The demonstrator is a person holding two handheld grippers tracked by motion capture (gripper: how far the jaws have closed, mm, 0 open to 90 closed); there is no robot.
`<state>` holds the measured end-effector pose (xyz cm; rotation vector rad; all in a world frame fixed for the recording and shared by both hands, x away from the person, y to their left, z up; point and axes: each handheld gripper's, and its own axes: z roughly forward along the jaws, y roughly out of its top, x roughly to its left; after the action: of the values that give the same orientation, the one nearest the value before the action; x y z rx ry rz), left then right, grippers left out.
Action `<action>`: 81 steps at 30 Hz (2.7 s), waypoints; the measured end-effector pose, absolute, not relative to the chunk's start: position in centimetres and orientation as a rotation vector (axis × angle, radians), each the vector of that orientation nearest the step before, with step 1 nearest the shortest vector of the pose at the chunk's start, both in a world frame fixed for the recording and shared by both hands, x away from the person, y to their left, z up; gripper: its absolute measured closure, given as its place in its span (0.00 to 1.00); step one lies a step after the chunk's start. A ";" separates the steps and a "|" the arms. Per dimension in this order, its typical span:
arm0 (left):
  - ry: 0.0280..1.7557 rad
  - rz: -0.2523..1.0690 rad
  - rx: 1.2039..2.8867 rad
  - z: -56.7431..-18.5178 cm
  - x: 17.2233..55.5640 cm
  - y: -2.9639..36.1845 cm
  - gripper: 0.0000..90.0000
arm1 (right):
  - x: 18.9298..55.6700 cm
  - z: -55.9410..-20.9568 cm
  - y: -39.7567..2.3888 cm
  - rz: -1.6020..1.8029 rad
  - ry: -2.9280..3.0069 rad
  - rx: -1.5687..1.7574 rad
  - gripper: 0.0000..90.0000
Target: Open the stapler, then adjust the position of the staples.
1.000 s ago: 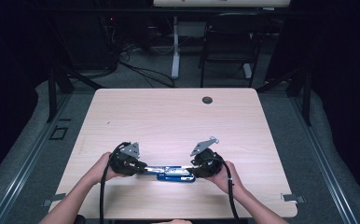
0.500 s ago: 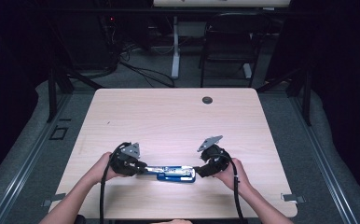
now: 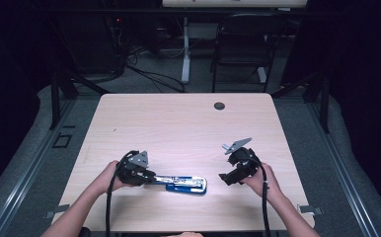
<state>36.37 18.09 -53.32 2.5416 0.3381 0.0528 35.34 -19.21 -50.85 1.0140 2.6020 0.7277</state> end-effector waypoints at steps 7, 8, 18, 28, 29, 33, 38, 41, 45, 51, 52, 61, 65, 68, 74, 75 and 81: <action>0.346 0.066 2.542 -53.4 36.4 18.1 0.84 | 36.3 -51.6 -21.5 0.694 2.610 1.096 0.00; 0.347 0.069 2.543 -53.4 36.4 18.1 0.84 | 36.4 -51.7 -21.5 0.698 2.613 1.094 0.00; 0.341 0.058 2.520 -53.3 36.3 18.1 0.85 | 37.4 -51.6 -22.1 0.728 2.604 1.076 0.01; 0.328 0.058 2.523 -53.3 36.4 17.9 0.85 | 39.3 -52.1 -23.2 0.774 2.563 1.231 0.00; 0.328 0.059 2.524 -53.2 36.4 17.9 0.85 | 39.6 -52.0 -23.0 0.782 2.552 1.245 0.00; 0.322 0.063 2.529 -53.2 36.4 17.8 0.85 | 39.9 -51.7 -22.3 0.806 2.552 1.220 0.13; 0.324 0.067 2.531 -53.2 36.3 17.8 0.85 | 40.5 -51.9 -21.9 0.789 2.579 1.195 0.16; 0.321 0.073 2.533 -53.2 36.3 17.7 0.85 | 41.4 -52.3 -21.6 0.786 2.576 1.212 0.15; 0.320 0.068 2.533 -53.2 36.3 17.8 0.86 | 42.1 -52.6 -21.3 0.749 2.603 1.201 0.16; 0.314 0.069 2.537 -53.2 36.3 17.8 0.85 | 42.7 -52.7 -20.7 0.753 2.602 1.197 0.16; 0.314 0.069 2.537 -53.2 36.3 17.8 0.85 | 42.7 -52.7 -20.7 0.753 2.602 1.197 0.16; 0.308 0.066 2.537 -53.2 36.4 17.8 0.86 | 45.1 -53.0 -20.0 0.765 2.583 1.195 0.18; 0.304 0.074 2.540 -53.2 36.3 17.7 0.86 | 45.7 -53.0 -19.9 0.806 2.569 1.198 0.32; 0.303 0.072 2.540 -53.2 36.4 17.8 0.86 | 46.1 -53.1 -19.9 0.820 2.556 1.226 0.38; 0.300 0.063 2.538 -53.2 36.4 17.8 0.86 | 47.0 -53.9 -19.8 0.800 2.536 1.272 0.64; 0.300 0.063 2.538 -53.2 36.4 17.8 0.86 | 47.1 -54.0 -19.8 0.786 2.532 1.275 0.66; 0.296 0.061 2.538 -53.2 36.4 17.7 0.86 | 47.2 -54.4 -19.7 0.754 2.540 1.309 0.75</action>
<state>36.44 17.72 -53.20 2.5378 0.2962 0.0608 47.23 -19.67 -54.39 1.3094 2.5400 0.7539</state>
